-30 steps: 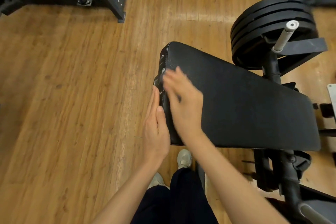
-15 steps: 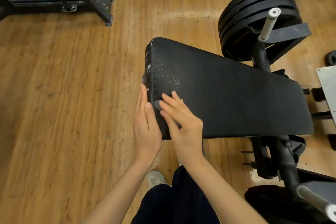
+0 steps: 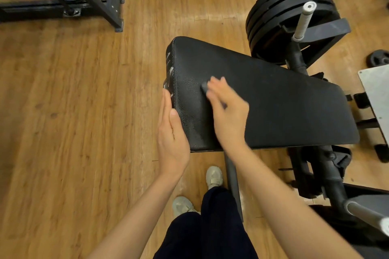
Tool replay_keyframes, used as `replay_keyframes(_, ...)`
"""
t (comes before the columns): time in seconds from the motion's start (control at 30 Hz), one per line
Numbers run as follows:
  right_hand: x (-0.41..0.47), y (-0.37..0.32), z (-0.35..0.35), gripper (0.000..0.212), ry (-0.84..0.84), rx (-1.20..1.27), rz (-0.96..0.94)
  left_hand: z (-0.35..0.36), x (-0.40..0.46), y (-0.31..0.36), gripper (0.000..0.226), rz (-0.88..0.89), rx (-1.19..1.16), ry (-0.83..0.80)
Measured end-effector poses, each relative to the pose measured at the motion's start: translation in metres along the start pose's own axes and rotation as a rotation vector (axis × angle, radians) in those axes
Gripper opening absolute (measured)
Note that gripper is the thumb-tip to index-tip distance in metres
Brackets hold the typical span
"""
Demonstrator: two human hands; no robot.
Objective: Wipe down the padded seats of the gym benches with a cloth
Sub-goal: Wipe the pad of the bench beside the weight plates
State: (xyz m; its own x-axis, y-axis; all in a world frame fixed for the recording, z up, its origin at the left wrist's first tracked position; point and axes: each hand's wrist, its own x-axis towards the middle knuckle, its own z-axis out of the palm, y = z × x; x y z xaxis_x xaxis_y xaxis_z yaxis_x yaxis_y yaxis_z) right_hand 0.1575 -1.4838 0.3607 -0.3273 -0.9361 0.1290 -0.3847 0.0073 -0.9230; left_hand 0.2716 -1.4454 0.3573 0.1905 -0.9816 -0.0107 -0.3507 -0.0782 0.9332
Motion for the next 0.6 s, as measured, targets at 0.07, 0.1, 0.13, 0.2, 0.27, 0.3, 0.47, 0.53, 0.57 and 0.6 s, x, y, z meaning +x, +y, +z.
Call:
replay_keyframes(0.07, 0.045, 0.000, 0.012, 0.025, 0.084, 0.004, 0.081, -0.002, 0.000, 0.002, 0.047, -0.023, -0.020, -0.025)
replay_keyframes(0.1, 0.053, -0.003, 0.016, 0.025, 0.111, 0.009, 0.107, -0.003, 0.001, 0.002, 0.047, -0.035, -0.045, -0.033)
replay_keyframes(0.13, 0.047, -0.007, 0.019, 0.025, 0.115, 0.009, 0.118, -0.005, 0.000, 0.001, 0.047, -0.042, -0.073, -0.040)
replay_keyframes(0.2, -0.002, -0.018, 0.015, 0.026, 0.048, -0.002, -0.002, -0.012, -0.004, -0.002, 0.047, -0.018, -0.111, -0.048)
replay_keyframes(0.27, -0.067, -0.023, 0.004, 0.028, -0.071, -0.010, -0.156, -0.018, -0.013, -0.009, 0.046, 0.028, -0.103, -0.069)
replay_keyframes(0.3, -0.087, -0.023, 0.000, 0.029, -0.107, -0.040, -0.207, -0.020, -0.019, -0.013, 0.046, 0.043, -0.094, -0.080)
replay_keyframes(0.47, -0.016, -0.025, 0.023, 0.022, -0.036, -0.045, -0.177, -0.016, -0.030, -0.021, 0.046, 0.043, -0.121, -0.071)
replay_keyframes(0.53, -0.015, -0.027, 0.026, 0.023, -0.041, -0.050, -0.164, -0.016, -0.029, -0.022, 0.047, 0.055, -0.108, -0.082)
replay_keyframes(0.57, -0.031, -0.025, 0.020, 0.025, -0.068, -0.074, -0.200, -0.016, -0.029, -0.023, 0.047, 0.062, -0.102, -0.087)
replay_keyframes(0.6, -0.054, -0.020, 0.012, 0.026, -0.106, -0.093, -0.255, -0.017, -0.029, -0.023, 0.047, 0.069, -0.097, -0.091)
